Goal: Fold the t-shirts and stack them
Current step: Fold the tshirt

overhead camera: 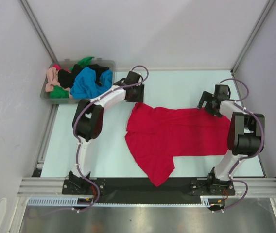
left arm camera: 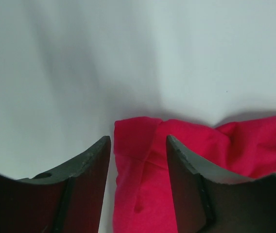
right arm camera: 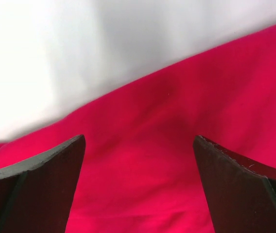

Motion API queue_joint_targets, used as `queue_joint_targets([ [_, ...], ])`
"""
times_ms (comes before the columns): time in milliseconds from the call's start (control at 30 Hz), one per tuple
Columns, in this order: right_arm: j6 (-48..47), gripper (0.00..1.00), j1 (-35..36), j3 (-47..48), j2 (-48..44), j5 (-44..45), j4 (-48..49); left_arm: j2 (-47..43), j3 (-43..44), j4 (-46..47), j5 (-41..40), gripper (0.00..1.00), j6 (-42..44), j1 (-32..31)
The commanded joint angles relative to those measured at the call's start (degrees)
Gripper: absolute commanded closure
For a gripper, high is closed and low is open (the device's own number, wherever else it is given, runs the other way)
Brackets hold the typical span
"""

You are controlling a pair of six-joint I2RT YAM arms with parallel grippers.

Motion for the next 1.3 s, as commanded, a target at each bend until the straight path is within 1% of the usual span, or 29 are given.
queue_joint_targets([
  [0,-0.9,0.0,0.2,3.2,2.0,1.0,-1.0,0.8,3.2,1.0,-1.1,0.46,0.7,-0.7],
  [67,-1.0,0.0,0.3,3.7,2.5,1.1,-1.0,1.2,3.0,0.9,-2.6,0.53,0.5,-0.7],
  [100,-1.1,0.0,0.3,3.8,2.7,1.1,-1.0,1.5,2.9,0.9,-3.0,0.59,0.3,-0.7],
  [167,-1.3,0.0,0.2,4.1,3.1,1.1,-0.8,2.0,3.1,0.9,-3.5,0.64,-0.3,-0.7],
  [200,-1.2,0.0,0.2,4.3,3.4,1.1,-0.8,2.6,3.2,0.9,-3.6,0.67,-0.5,-0.7],
  [267,-1.2,0.0,-0.1,4.5,3.7,1.1,-1.1,2.8,3.2,0.9,-3.4,0.67,-1.1,-0.7],
  [433,-1.3,0.0,-0.3,4.4,3.7,1.1,-1.0,2.5,2.5,1.3,-3.0,0.66,-1.8,-0.7],
  [500,-1.2,0.0,-0.3,4.4,3.8,1.1,-1.1,2.3,2.6,1.6,-2.5,0.61,-1.8,-0.8],
  [633,-0.9,0.0,-0.3,4.1,3.7,1.1,-1.0,0.1,1.8,2.9,-1.6,0.45,-1.9,-0.9],
  [667,-0.9,0.0,-0.3,4.1,3.6,1.2,-1.0,-0.7,1.8,3.2,-1.8,0.43,-1.9,-0.9],
  [733,-0.8,0.0,-0.2,4.0,3.5,1.1,-0.7,-1.1,1.8,3.8,-1.9,0.43,-1.0,-1.0],
  [900,-0.5,0.0,-0.1,4.1,3.8,1.1,-0.3,1.1,3.2,3.6,-1.2,0.51,0.5,-1.6],
  [1033,-0.4,0.0,-0.1,4.1,3.8,1.2,-0.3,2.9,4.0,2.7,-2.8,0.58,-0.1,-1.8],
  [1067,-0.3,0.0,-0.1,4.2,3.8,1.1,-0.4,3.1,4.1,2.6,-3.8,0.62,-0.2,-1.9],
  [1133,-0.5,0.0,-0.1,4.3,3.9,1.2,-0.5,3.4,4.3,2.6,-4.6,0.66,-0.3,-1.9],
  [1233,-0.6,0.01,0.0,4.1,3.9,1.1,-0.8,3.4,4.6,2.4,-6.0,0.78,-0.2,-1.8],
  [1267,-0.7,0.01,0.0,4.0,4.0,1.1,-0.9,3.3,4.5,2.3,-6.3,0.86,-0.3,-1.7],
])
